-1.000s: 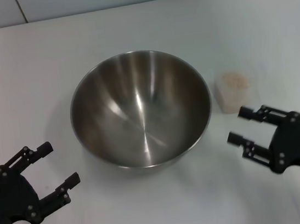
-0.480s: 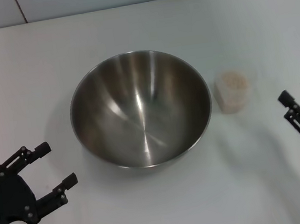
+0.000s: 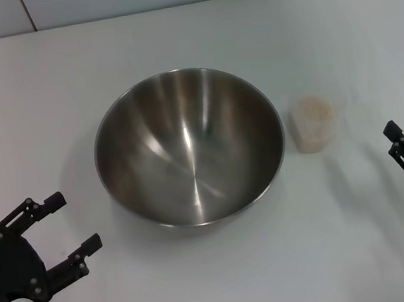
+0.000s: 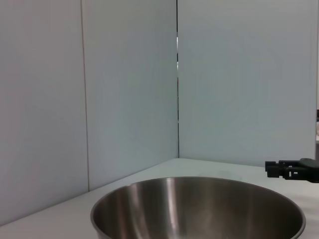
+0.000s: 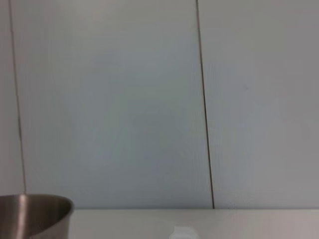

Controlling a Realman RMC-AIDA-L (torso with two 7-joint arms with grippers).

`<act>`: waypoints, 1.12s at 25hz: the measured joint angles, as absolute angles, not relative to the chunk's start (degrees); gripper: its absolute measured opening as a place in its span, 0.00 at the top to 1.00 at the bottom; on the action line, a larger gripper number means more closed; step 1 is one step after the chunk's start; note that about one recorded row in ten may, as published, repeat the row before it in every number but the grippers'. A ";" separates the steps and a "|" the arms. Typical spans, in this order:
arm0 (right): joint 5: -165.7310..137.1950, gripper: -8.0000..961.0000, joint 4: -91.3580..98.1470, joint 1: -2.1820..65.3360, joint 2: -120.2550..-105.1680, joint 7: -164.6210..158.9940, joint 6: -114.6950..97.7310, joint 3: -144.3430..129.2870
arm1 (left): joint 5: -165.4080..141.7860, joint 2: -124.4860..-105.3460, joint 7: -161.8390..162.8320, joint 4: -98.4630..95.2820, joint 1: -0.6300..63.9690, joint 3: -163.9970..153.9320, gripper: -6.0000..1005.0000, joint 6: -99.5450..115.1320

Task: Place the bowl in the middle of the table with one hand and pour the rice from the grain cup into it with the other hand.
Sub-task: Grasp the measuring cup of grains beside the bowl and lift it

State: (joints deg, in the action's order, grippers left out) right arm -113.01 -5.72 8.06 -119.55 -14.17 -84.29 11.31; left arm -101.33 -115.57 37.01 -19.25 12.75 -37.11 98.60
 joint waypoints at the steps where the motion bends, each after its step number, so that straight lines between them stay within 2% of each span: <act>1: -113.01 0.40 -5.72 8.25 -119.51 -14.24 -83.89 11.36 | -101.33 -115.53 37.01 -19.25 12.74 -37.14 0.21 98.61; 28: -113.12 0.40 -5.47 14.09 -119.35 -14.19 -77.09 12.03 | -101.06 -115.53 37.00 -19.35 12.68 -36.91 0.21 98.60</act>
State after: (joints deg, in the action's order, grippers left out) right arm -113.12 -5.47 14.09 -119.35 -14.19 -77.09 12.03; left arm -101.06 -115.53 37.00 -19.35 12.68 -36.91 98.60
